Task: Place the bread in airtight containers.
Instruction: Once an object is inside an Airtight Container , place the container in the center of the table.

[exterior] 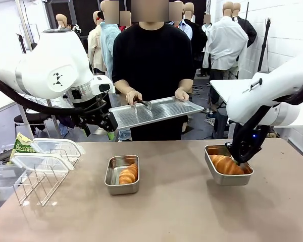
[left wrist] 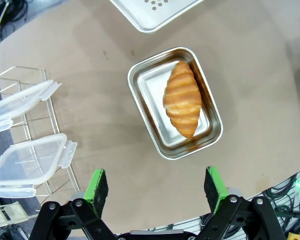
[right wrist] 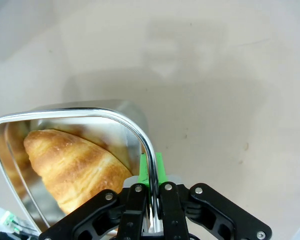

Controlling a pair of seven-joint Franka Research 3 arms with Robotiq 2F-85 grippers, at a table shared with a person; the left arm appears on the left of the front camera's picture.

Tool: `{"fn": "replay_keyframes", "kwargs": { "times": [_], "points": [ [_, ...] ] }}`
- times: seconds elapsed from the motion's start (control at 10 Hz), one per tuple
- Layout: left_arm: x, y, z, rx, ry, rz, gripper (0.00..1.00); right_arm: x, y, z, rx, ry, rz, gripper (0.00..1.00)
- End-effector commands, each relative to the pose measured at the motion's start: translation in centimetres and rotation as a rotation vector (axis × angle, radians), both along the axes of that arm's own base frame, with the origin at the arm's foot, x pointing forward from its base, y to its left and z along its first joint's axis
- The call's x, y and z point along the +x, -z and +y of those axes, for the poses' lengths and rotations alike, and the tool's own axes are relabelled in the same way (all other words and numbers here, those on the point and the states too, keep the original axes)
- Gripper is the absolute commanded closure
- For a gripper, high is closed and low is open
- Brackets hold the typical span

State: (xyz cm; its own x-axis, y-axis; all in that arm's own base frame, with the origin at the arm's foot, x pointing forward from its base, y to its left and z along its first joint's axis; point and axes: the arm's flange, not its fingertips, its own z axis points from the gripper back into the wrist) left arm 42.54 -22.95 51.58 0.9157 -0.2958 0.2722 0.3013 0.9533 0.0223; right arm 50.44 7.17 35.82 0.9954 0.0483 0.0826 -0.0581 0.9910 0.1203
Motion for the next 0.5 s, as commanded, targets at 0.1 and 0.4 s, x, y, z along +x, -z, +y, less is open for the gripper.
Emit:
{"fn": "replay_keyframes", "kwargs": {
  "times": [0.1, 0.4],
  "points": [
    [0.1, -0.1, 0.0, -0.001, -0.001, -0.002, 0.00, 2.1, 1.6, -0.1, 0.059, 0.059, -0.007, 1.00],
    [0.1, -0.1, 0.0, -0.001, -0.001, -0.002, 0.00, 2.2, 3.8, 0.6, 0.042, 0.080, 0.002, 1.00]
  ]
}}
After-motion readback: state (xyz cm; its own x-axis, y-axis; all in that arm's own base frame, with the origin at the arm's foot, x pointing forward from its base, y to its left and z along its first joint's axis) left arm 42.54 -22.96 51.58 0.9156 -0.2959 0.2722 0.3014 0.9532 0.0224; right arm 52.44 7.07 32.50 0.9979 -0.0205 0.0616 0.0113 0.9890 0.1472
